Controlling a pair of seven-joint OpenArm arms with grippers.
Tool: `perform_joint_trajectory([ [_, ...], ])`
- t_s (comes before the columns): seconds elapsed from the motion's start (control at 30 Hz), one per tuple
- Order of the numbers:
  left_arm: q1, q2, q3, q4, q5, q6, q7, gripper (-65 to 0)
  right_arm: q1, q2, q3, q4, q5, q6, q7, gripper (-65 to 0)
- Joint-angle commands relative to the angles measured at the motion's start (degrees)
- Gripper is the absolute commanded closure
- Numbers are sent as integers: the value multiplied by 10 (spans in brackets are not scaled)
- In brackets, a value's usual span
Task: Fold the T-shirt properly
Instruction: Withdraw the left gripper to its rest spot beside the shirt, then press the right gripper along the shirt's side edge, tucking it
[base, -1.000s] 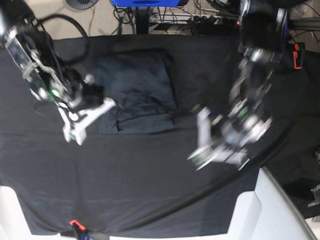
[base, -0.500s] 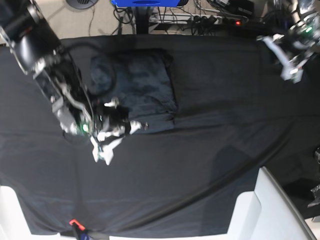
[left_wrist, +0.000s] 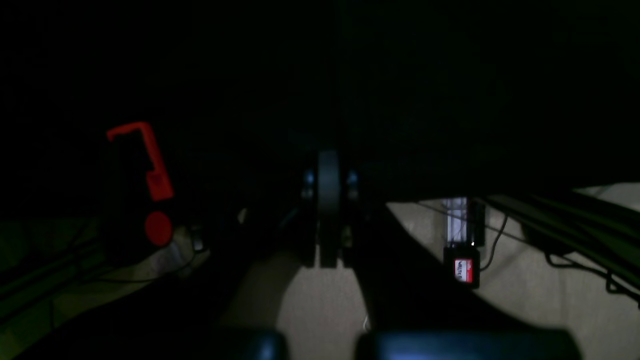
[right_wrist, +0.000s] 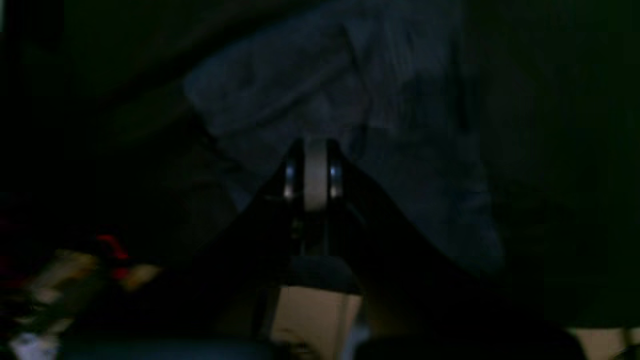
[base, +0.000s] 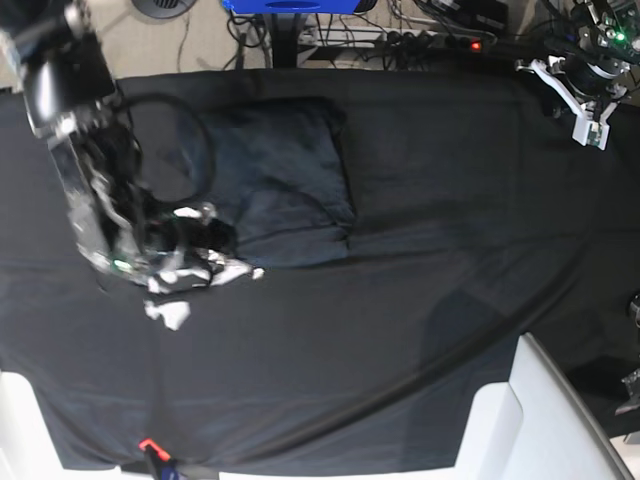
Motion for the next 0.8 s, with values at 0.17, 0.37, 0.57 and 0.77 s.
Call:
perform_joint_trajectory([
  [0.17, -17, -7, -4, 6, -4, 0, -10, 0, 8, 6, 5, 112, 25, 30, 1, -48],
  [0.37, -20, -9, -3, 6, -4, 0, -10, 0, 8, 5, -5, 130, 23, 34, 5, -279],
  [0.57, -20, -11, -3, 5, -4, 0, -10, 0, 2, 5, 1, 126, 23, 87, 68, -278],
  [0.77, -20, -11, -3, 5, -4, 0, -10, 0, -14, 5, 0, 108, 24, 88, 101, -284],
])
